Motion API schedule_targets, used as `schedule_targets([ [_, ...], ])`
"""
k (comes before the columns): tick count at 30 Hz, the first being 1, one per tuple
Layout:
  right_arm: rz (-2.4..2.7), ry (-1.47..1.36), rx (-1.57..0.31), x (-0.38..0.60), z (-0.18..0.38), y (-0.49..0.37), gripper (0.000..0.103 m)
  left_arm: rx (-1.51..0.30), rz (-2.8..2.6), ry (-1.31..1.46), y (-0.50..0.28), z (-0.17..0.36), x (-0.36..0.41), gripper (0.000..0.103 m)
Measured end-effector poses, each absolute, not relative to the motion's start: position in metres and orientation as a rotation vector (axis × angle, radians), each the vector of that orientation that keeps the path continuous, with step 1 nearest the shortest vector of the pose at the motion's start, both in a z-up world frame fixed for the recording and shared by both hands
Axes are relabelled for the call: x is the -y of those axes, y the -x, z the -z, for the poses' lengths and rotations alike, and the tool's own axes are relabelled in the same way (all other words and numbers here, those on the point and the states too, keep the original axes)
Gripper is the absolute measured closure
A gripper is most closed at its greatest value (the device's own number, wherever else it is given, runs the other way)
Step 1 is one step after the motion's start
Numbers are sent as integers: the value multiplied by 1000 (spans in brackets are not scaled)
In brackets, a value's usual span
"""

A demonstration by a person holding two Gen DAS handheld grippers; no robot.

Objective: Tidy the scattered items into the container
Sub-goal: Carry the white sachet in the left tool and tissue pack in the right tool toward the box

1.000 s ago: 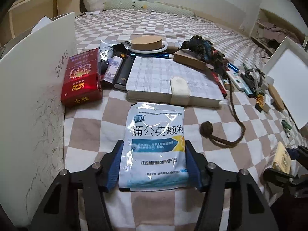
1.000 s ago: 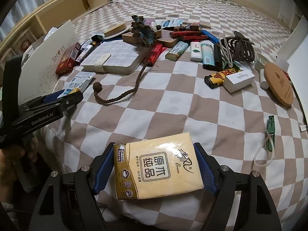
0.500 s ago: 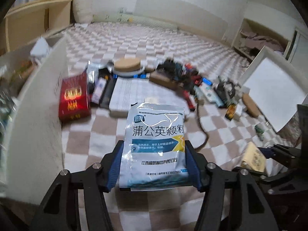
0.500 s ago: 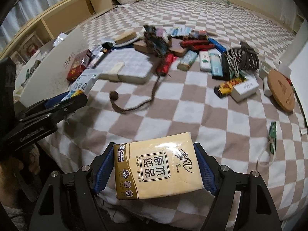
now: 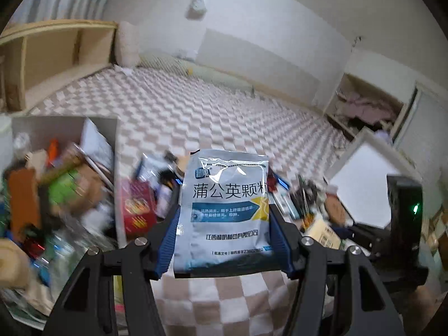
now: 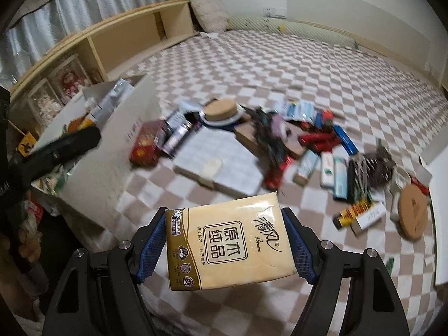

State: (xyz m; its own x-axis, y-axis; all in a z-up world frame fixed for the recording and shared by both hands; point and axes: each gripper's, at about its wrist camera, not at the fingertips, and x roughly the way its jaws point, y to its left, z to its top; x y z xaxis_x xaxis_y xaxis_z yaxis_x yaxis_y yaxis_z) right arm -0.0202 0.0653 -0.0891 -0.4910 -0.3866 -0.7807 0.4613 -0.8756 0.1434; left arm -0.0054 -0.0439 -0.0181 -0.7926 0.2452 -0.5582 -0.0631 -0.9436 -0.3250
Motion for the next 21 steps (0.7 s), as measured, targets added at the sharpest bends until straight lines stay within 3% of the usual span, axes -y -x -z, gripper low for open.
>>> schedule_targets([
  [8, 2314, -1127, -136, -31, 70, 26, 24, 708, -2862, 882, 7, 1, 120, 43],
  [21, 2276, -1092, -171, 1, 61, 29, 24, 1081, -2766, 964, 45, 34, 161, 43],
])
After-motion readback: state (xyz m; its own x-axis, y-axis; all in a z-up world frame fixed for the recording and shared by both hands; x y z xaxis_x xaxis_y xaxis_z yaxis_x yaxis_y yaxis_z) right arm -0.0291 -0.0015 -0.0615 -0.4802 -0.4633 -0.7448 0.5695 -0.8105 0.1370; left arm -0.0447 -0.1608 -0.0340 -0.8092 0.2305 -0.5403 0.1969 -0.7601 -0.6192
